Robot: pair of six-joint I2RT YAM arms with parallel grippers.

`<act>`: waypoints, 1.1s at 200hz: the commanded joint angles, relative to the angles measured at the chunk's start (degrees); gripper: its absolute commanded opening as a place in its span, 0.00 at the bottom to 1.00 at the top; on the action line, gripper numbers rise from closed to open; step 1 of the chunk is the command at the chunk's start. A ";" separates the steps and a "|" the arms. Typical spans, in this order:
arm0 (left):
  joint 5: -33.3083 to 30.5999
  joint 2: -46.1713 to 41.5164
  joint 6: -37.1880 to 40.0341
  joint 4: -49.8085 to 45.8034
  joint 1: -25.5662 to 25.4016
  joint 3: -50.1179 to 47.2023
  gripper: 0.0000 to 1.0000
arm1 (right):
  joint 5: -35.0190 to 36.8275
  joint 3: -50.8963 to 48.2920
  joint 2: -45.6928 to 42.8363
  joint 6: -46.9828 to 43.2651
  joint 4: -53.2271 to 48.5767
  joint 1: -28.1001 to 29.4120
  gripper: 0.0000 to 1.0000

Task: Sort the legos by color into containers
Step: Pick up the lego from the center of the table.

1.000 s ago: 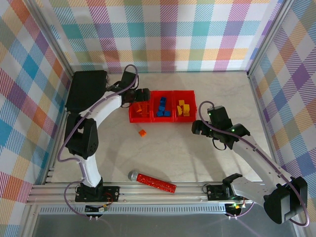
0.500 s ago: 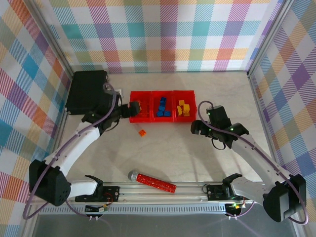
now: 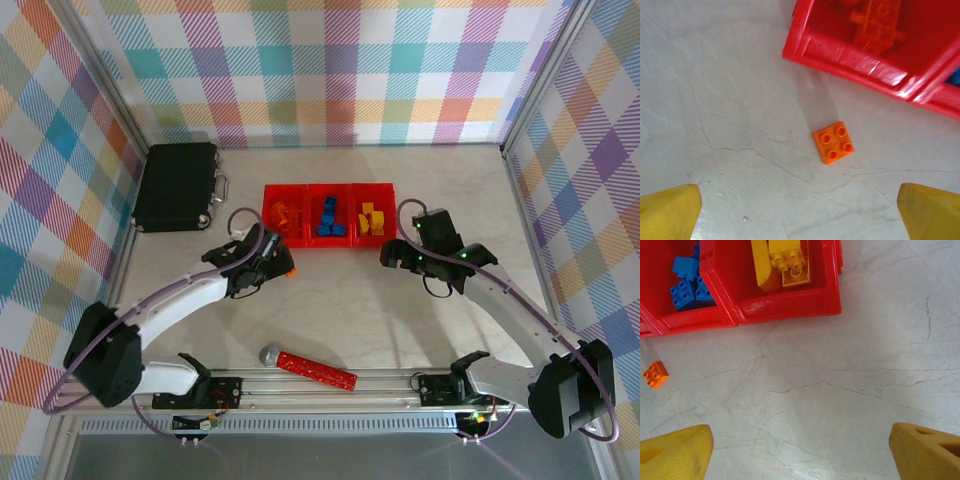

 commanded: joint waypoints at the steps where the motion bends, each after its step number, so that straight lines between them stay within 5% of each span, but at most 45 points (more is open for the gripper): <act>1: 1.62 4.97 -2.85 0.50 -0.39 3.57 0.95 | -0.51 1.13 -1.41 0.25 -0.30 -0.39 0.91; 220: 0.61 27.41 -6.70 4.07 -2.31 13.46 0.61 | -0.36 -2.88 -7.49 -1.18 -0.88 -0.46 0.92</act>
